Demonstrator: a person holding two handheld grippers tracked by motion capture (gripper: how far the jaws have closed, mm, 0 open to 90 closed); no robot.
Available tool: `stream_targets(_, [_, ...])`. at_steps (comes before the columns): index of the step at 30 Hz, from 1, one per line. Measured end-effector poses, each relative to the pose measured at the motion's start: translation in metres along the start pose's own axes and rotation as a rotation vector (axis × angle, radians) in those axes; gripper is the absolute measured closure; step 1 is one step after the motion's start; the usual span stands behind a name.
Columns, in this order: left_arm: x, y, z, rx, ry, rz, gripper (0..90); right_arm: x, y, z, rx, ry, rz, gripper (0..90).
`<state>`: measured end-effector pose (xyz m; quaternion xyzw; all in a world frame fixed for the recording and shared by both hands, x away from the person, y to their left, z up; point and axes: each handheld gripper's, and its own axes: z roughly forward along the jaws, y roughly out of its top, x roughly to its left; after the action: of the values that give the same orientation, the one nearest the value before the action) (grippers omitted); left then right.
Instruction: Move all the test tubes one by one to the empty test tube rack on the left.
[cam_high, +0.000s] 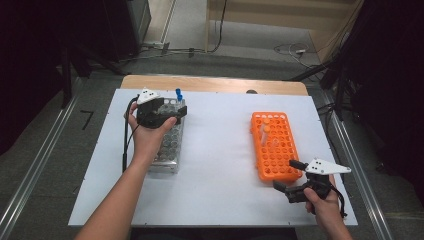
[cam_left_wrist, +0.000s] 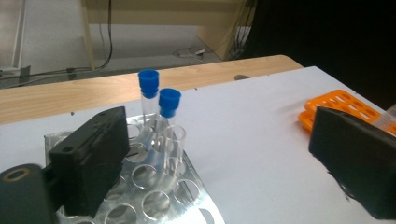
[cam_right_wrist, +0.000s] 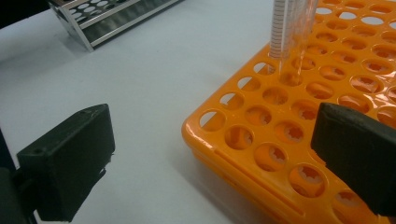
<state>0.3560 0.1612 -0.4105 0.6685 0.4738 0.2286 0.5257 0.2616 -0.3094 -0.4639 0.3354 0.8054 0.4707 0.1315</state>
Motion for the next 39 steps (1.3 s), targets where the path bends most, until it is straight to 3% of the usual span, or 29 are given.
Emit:
stream_targets(4, [-0.010,-0.005,-0.015,-0.009,-0.020,0.016,0.0,-0.001,0.002,0.001,-0.010,-0.015,0.005,1.4])
stream_targets(16, [-0.036,-0.024,-0.051,0.013,-0.075,0.033,0.0,-0.006,0.016,0.008,-0.021,-0.026,0.028,3.3])
stream_targets(29, [-0.059,-0.050,-0.069,0.006,-0.128,0.057,0.0,-0.021,0.038,0.018,-0.011,-0.069,0.055,6.1])
stream_targets(39, [-0.066,-0.064,-0.066,0.029,-0.161,0.047,0.0,-0.034,0.050,0.032,-0.027,-0.074,0.104,11.7])
